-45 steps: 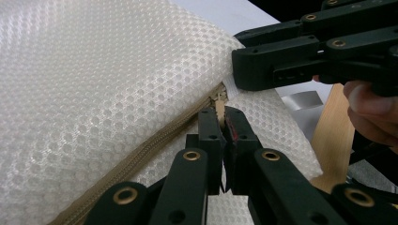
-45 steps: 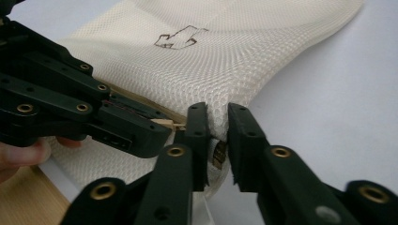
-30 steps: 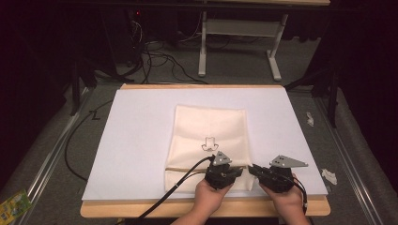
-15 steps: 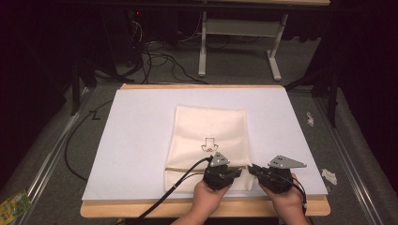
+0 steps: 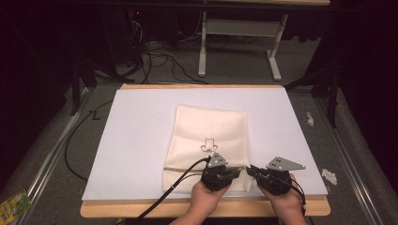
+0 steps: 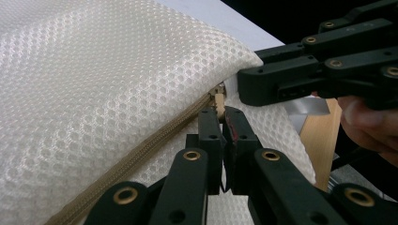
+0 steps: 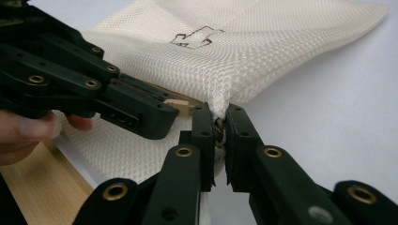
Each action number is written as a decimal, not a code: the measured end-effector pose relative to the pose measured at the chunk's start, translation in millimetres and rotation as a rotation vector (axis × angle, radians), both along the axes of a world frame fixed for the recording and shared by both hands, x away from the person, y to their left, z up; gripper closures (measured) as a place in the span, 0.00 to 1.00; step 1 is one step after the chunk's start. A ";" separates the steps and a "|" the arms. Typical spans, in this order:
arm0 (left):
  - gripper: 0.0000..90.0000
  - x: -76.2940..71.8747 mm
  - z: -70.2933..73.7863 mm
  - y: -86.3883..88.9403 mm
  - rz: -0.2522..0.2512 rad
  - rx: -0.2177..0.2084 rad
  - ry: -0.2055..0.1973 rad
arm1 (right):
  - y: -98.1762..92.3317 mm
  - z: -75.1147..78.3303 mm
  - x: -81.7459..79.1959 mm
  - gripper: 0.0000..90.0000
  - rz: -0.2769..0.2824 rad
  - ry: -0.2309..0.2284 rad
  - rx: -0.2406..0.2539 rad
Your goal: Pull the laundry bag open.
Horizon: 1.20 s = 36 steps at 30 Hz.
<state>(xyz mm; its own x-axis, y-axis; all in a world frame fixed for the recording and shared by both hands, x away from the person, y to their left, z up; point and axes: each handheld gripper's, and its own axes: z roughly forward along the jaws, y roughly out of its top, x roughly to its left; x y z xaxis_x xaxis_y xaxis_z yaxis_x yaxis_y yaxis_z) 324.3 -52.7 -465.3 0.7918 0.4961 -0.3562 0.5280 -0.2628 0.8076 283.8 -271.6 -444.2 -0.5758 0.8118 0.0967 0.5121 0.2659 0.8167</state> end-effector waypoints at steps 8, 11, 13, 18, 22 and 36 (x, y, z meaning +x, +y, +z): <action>0.95 1.6 1.4 -3.9 0.035 -0.065 -0.026 | -1.0 -1.3 0.9 0.94 0.000 0.006 0.024; 0.95 2.3 0.8 -7.1 0.045 -0.065 -0.029 | -1.5 -1.8 1.0 0.94 0.006 0.010 0.037; 0.94 2.1 0.0 -8.1 0.051 -0.071 -0.029 | -1.6 -1.4 1.0 0.94 0.004 0.014 0.051; 0.93 1.2 -1.1 -9.5 0.056 -0.074 -0.039 | -4.2 -2.2 2.5 0.94 0.007 0.018 0.072; 0.97 -0.1 -1.9 -8.2 0.070 -0.080 -0.065 | -4.9 -1.6 2.1 0.94 0.002 0.021 0.083; 0.97 -14.9 -5.0 -5.5 0.138 -0.055 -0.140 | -2.6 -2.5 2.7 0.94 -0.023 0.045 0.093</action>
